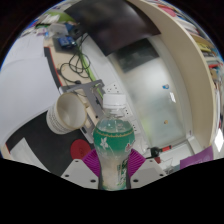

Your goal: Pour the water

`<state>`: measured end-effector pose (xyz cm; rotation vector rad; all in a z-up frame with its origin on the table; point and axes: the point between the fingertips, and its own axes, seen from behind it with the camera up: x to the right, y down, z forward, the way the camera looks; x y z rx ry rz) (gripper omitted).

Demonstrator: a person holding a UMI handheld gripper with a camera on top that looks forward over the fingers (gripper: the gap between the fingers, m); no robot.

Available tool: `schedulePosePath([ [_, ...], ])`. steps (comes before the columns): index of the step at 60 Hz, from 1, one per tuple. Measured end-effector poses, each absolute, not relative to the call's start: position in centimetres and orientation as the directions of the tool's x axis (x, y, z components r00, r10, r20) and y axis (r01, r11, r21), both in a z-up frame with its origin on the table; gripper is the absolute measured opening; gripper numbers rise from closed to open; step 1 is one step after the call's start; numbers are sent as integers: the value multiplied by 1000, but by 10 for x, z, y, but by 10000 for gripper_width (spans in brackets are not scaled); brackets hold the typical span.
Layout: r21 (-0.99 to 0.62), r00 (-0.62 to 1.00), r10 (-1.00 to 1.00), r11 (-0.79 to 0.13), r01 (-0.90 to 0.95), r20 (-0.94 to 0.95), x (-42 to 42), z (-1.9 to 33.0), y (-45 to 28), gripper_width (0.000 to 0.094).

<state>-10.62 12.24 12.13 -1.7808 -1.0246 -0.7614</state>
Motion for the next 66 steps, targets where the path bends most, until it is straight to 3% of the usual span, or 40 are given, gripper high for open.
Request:
schedulePosePath([
  [8, -103, 190, 426, -220, 970, 885, -94, 105, 139, 314],
  [19, 206, -137, 420, -123, 971, 897, -96, 130, 165, 314],
  [28, 408, -357, 399, -46, 912, 844, -103, 139, 178, 316],
  [36, 491, -447, 384, -21, 871, 808, -113, 141, 181, 314],
  [51, 474, -425, 409, -19, 881, 807, -120, 133, 173, 315],
  [57, 307, -247, 432, -75, 949, 867, -122, 134, 162, 316],
  [66, -70, 136, 468, -157, 985, 873, -130, 136, 146, 337],
])
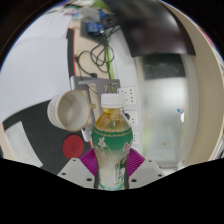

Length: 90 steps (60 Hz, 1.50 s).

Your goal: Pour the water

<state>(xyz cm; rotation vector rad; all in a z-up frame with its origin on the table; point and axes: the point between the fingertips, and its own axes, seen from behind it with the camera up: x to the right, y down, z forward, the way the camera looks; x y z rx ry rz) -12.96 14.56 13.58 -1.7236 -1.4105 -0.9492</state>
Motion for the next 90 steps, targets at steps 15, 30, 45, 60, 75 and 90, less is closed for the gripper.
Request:
schedulePosePath([
  [15, -737, 783, 412, -309, 602, 467, -144, 144, 146, 337],
  [30, -948, 943, 333, -304, 91, -16, -145, 140, 164, 337],
  [45, -965, 950, 302, -263, 7, -75, -139, 113, 183, 335],
  [60, -978, 960, 279, -206, 25, -34, -133, 96, 181, 336],
  [75, -979, 964, 259, -205, 0, -54, -132, 95, 177, 532],
  [90, -952, 985, 175, -302, 52, -2, -111, 65, 115, 856],
])
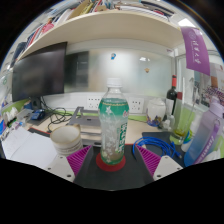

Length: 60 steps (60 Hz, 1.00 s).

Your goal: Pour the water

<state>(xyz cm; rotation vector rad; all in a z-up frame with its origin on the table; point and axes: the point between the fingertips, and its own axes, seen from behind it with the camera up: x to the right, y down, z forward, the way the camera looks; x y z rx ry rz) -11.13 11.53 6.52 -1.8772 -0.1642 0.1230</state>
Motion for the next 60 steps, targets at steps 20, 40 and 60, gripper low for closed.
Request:
schedulePosePath([
  [20, -928, 996, 49, -370, -55, -78, -141, 148, -9, 857],
  [40, -955, 997, -32, -286, -83, -77, -159, 244, -52, 856],
  [60, -963, 996, -46, -254, -86, -77, -159, 262, -76, 855],
])
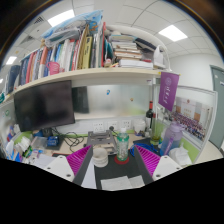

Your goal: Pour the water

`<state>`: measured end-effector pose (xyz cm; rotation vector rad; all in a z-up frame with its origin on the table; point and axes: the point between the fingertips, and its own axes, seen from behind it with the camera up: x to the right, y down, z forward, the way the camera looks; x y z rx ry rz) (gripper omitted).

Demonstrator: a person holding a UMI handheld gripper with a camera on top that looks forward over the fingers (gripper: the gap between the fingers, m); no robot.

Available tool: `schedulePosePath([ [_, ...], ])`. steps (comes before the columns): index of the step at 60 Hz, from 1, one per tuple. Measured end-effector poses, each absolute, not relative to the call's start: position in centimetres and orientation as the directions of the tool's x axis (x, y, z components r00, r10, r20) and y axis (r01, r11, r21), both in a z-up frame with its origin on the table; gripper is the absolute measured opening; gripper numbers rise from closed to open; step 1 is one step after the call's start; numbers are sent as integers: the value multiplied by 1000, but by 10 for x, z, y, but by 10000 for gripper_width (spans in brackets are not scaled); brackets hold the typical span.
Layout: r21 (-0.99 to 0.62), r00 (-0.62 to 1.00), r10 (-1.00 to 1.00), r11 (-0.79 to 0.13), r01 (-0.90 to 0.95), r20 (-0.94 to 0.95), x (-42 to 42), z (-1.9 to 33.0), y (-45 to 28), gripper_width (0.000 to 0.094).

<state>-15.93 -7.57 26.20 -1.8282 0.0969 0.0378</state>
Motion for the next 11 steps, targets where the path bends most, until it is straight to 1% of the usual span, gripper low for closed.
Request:
schedulePosePath([
  [11, -966, 994, -57, -238, -103, -92, -157, 266, -75, 852],
])
